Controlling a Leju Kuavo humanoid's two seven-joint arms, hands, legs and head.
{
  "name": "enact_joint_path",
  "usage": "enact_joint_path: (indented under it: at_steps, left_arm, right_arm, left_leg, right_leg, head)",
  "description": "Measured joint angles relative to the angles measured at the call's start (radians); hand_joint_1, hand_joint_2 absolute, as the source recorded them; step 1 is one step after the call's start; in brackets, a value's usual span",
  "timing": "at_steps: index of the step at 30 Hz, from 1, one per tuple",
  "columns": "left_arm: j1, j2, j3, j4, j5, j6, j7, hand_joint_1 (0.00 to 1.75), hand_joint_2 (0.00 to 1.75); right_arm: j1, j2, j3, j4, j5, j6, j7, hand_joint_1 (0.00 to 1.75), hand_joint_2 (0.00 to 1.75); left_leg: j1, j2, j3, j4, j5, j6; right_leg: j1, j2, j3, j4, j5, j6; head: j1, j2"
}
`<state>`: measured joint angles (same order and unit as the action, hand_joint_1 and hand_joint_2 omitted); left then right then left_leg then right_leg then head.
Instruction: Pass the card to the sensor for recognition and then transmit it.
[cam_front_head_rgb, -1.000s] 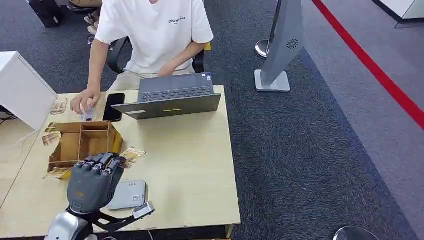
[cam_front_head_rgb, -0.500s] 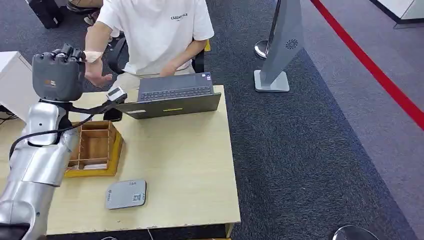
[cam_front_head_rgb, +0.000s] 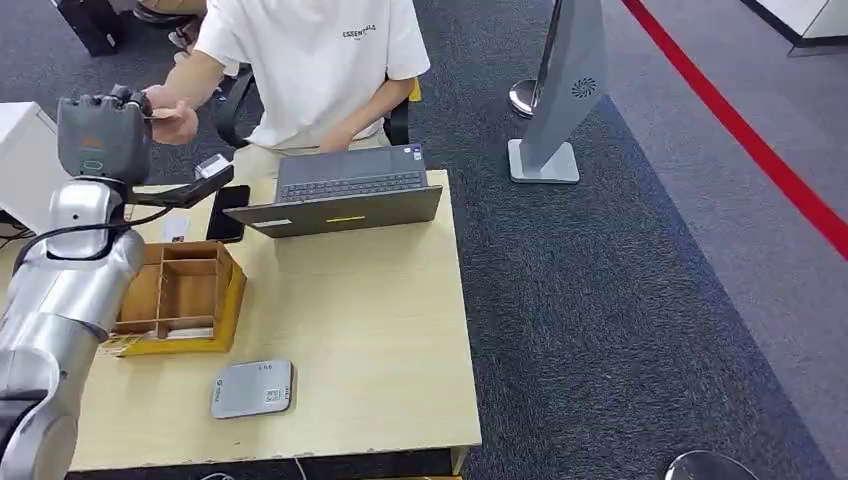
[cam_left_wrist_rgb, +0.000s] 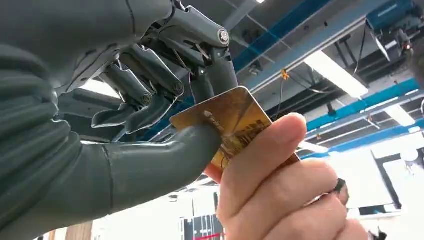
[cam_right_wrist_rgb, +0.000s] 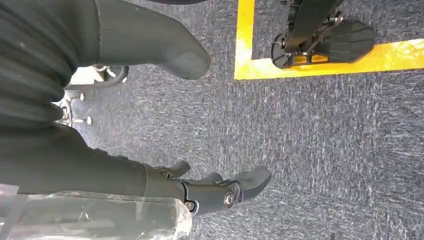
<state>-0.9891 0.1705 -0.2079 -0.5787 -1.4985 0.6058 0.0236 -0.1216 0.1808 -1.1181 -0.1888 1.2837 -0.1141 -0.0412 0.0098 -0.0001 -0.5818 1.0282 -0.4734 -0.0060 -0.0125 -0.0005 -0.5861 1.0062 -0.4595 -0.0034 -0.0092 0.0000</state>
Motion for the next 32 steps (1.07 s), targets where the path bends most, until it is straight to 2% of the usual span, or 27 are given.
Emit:
enact_joint_path:
  at_steps: [5,6,12,23,28,32]
  left_arm:
    - [0.000,0.001,0.003,0.031,0.002,0.002,0.000,1.75,1.75]
    - [0.000,0.001,0.003,0.035,0.003,0.002,0.000,0.00,1.75]
    - [0.000,0.001,0.010,0.060,0.020,0.010,-0.012,0.00,1.75]
    - [0.029,0.001,0.025,0.064,0.034,0.076,-0.047,0.00,1.75]
    - [0.126,0.005,0.042,-0.054,0.082,0.085,-0.128,0.00,1.75]
    - [0.268,0.025,0.060,-0.245,0.148,0.088,-0.193,0.00,1.75]
  right_arm:
    - [0.000,0.000,0.000,0.000,-0.002,0.000,0.000,0.00,1.75]
    - [0.000,0.000,0.000,0.000,-0.002,0.000,0.000,0.00,1.75]
    - [0.000,0.000,0.001,0.000,-0.002,0.003,-0.002,0.00,1.75]
    - [0.000,0.000,0.002,0.000,0.000,-0.002,-0.014,0.00,1.75]
    - [0.002,0.000,0.001,0.000,-0.015,-0.015,-0.023,0.00,1.75]
    - [0.011,0.000,-0.003,0.000,-0.038,-0.016,-0.041,0.00,1.75]
  left_leg:
    - [0.000,0.000,0.000,0.000,0.000,0.000]
    - [0.000,0.000,-0.001,0.000,0.000,0.000]
    - [0.000,0.000,-0.001,0.000,0.000,0.000]
    - [0.000,0.000,-0.001,0.000,0.000,0.000]
    - [0.000,0.000,-0.001,0.000,-0.001,0.000]
    - [0.000,0.001,-0.002,0.000,-0.002,0.000]
  right_leg:
    - [0.000,0.000,0.000,0.000,0.000,0.000]
    - [0.000,0.000,0.000,0.000,0.000,0.000]
    - [0.000,0.000,0.000,0.000,0.000,0.000]
    - [0.000,0.000,0.000,0.000,0.000,0.000]
    - [0.000,0.000,-0.001,0.000,0.000,0.000]
    - [0.000,0.002,-0.001,0.000,0.000,0.000]
  head:
    - [0.000,0.000]
    - [0.000,0.000]
    - [0.000,0.000]
    - [0.000,0.000]
    - [0.000,0.000]
    - [0.002,0.000]
